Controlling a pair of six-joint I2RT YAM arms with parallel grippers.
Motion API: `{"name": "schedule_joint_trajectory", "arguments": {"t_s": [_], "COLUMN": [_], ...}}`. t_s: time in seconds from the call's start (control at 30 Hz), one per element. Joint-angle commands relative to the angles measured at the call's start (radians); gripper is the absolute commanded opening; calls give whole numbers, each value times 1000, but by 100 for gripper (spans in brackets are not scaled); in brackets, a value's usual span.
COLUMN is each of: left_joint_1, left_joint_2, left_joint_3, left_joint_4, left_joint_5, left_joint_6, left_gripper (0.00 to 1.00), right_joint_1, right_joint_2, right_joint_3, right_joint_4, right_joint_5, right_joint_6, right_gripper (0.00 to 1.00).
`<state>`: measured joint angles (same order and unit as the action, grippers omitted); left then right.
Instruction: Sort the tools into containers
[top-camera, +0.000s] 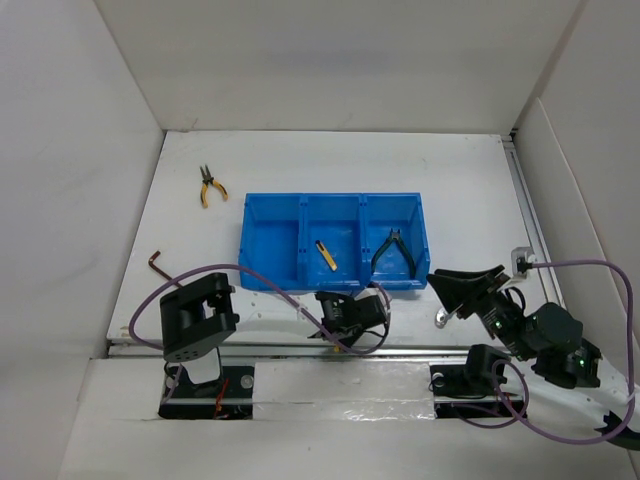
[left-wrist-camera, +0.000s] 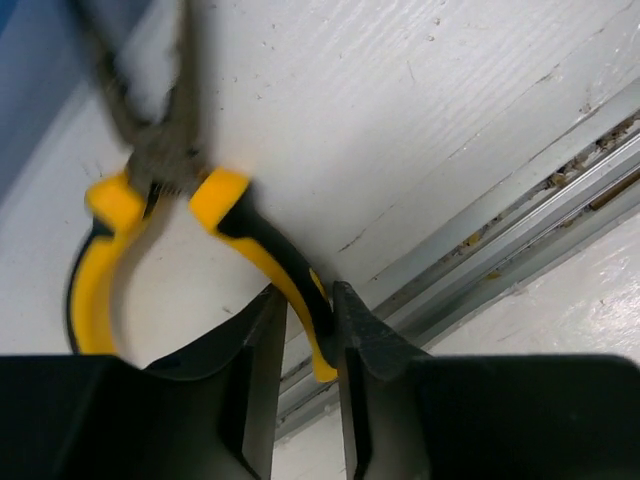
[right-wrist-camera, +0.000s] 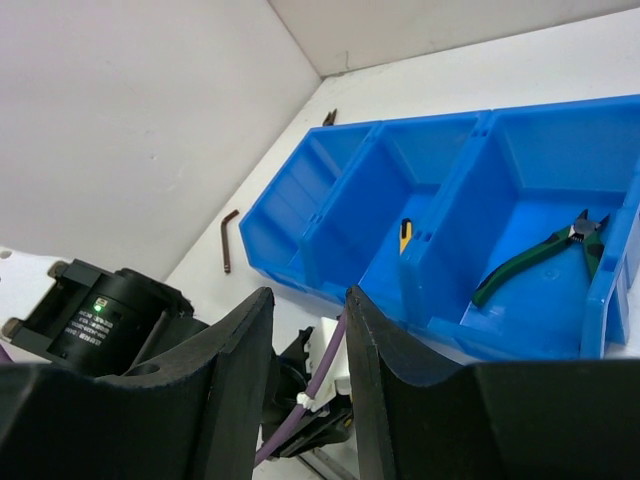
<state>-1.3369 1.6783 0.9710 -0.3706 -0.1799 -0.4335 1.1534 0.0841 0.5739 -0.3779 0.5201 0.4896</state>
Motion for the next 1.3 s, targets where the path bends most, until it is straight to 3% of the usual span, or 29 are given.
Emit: {"name": "schedule_joint_trajectory", "arguments": {"t_s": [0.0,0.07,0.1,0.63,0.97,1.27], "left_joint_1": [-10,-21,-30,-251,-251,-41], "left_joint_2": [61,69,72,21,-34,81], "left_joint_3": [-28,-29,-25,190,411,658], "left_joint_4": [-30,-25,-31,-215,-226,-149], "left_joint_5": [26,31,19,-168,-326,-245], "left_joint_6": [-16,-16,-31,-189,-192,-176], "left_gripper": [19,2,0,0,0,0], "right_joint_1": [8,8,8,8,8,8], "right_joint_2": [-17,-24,-26,-43,-78,-202], "right_joint_3": [-3,-5,-6,-2,1,-2], "right_joint_4": [10,10,10,-3,-26,-84], "right_joint_5": [4,6,8,20,61,155], "right_joint_6": [-10,-9,-9,-5,20,90], "right_gripper": [41,41,40,40,40,38]}}
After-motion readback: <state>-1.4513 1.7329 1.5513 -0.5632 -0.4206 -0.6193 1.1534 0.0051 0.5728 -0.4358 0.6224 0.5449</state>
